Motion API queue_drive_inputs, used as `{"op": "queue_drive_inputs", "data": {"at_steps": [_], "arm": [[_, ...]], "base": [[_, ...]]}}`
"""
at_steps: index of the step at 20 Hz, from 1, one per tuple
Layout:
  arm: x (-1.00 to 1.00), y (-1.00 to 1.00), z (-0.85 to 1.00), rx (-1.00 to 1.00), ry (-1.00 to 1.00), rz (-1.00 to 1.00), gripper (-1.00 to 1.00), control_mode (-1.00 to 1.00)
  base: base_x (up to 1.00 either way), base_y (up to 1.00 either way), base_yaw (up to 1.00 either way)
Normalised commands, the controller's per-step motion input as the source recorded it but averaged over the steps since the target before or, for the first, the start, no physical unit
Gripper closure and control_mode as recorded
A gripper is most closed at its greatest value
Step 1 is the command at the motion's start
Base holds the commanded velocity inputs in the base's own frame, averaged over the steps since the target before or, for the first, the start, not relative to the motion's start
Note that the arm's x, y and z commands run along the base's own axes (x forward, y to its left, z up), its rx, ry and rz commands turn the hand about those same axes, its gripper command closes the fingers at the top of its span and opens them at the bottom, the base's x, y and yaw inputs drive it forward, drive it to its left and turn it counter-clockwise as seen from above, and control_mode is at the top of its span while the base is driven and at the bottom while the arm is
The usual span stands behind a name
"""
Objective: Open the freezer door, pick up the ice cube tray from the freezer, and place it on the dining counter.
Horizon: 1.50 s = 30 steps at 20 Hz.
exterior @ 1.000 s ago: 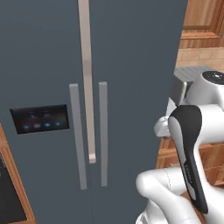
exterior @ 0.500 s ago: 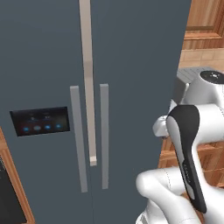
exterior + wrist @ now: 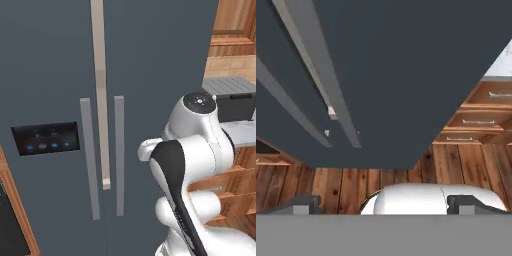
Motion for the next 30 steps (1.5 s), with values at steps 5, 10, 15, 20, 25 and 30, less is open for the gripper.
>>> {"op": "queue_drive_inputs", "data": {"at_steps": [5,10,15,20,25,30], "arm": [[0.25,0.99,-0.09,0.00,-0.38,0.03,-1.00,-1.00],[0.09,0.70,0.00,0.04,-0.55,0.03,-1.00,-1.00],[0.17,0.40,0.00,0.06,-0.54,0.03,-1.00,-1.00],[0.27,0.02,0.00,0.00,-0.33,0.00,-1.00,-1.00],[0.15,0.02,-0.10,0.00,-0.25,0.00,-1.00,-1.00],[0.50,0.00,-0.13,0.00,-0.09,0.00,-1.00,-1.00]], "base": [[0.00,0.00,0.00],[0.00,0.00,0.00],[0.00,0.00,0.00],[0.00,0.00,0.00],[0.00,0.00,0.00],[0.00,0.00,0.00]]}}
